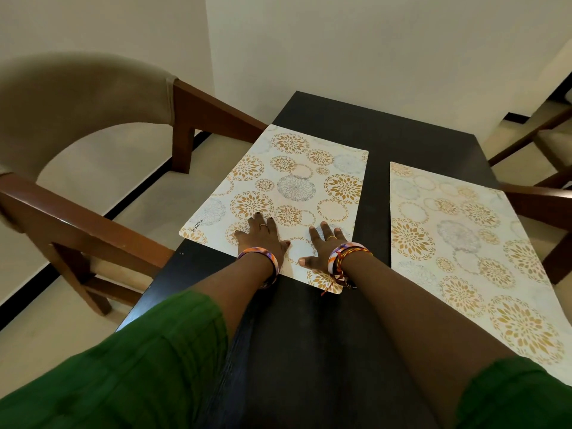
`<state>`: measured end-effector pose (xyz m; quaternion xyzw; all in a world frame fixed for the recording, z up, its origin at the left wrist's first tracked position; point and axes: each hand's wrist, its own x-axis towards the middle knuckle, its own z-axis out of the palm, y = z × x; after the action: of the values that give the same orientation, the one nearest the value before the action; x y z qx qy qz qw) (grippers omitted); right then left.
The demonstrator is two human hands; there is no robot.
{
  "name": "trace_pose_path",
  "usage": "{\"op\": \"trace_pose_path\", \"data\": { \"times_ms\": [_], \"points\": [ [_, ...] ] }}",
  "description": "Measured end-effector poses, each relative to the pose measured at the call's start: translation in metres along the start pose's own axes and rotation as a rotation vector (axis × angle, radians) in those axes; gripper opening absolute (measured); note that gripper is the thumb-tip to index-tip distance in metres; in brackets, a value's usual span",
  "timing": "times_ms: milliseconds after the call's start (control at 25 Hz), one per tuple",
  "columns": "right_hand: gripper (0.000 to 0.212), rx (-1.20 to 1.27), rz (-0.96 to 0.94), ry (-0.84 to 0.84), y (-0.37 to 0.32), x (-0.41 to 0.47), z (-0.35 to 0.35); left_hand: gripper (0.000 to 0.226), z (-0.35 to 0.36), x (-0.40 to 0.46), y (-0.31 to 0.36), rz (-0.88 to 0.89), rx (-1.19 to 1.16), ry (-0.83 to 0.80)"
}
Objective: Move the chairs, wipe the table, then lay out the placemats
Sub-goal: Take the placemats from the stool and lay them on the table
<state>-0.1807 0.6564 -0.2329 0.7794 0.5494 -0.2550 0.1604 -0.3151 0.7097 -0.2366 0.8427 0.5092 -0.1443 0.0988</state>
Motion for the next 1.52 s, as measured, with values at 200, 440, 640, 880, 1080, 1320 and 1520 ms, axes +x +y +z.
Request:
{"op": "trace_pose_path", "data": {
  "times_ms": [200, 440, 640, 880, 1080, 1320, 1520],
  "points": [
    [0.085, 0.015, -0.004, 0.021, -0.001, -0.003, 0.001, 0.069, 0.003, 0.001, 0.000, 0.004, -0.004, 0.013],
    [0.079, -0.038, 0.012, 0.162, -0.008, -0.023, 0.002, 0.066, 0.010, -0.002, -0.004, 0.026, -0.031, 0.118],
    [0.058, -0.166, -0.046, 0.379, -0.019, -0.049, 0.015, 0.056, 0.017, -0.014, -0.003, -0.005, -0.289, 0.248],
    [0.054, -0.003, -0.097, 0.418, -0.009, -0.105, 0.053, 0.057, 0.037, -0.041, 0.002, 0.163, -0.175, 0.241],
    [0.055, 0.074, -0.044, 0.429, 0.043, -0.173, 0.097, 0.054, 0.030, -0.072, 0.030, 0.056, -0.326, 0.357],
    [0.055, 0.091, -0.074, 0.377, 0.150, -0.293, 0.190, 0.052, 0.078, -0.217, 0.174, 0.439, -0.362, 0.231],
    [0.056, 0.101, -0.146, 0.331, 0.237, -0.382, 0.264, 0.057, 0.127, -0.298, 0.299, 0.507, -0.226, 0.151]
  ]
}}
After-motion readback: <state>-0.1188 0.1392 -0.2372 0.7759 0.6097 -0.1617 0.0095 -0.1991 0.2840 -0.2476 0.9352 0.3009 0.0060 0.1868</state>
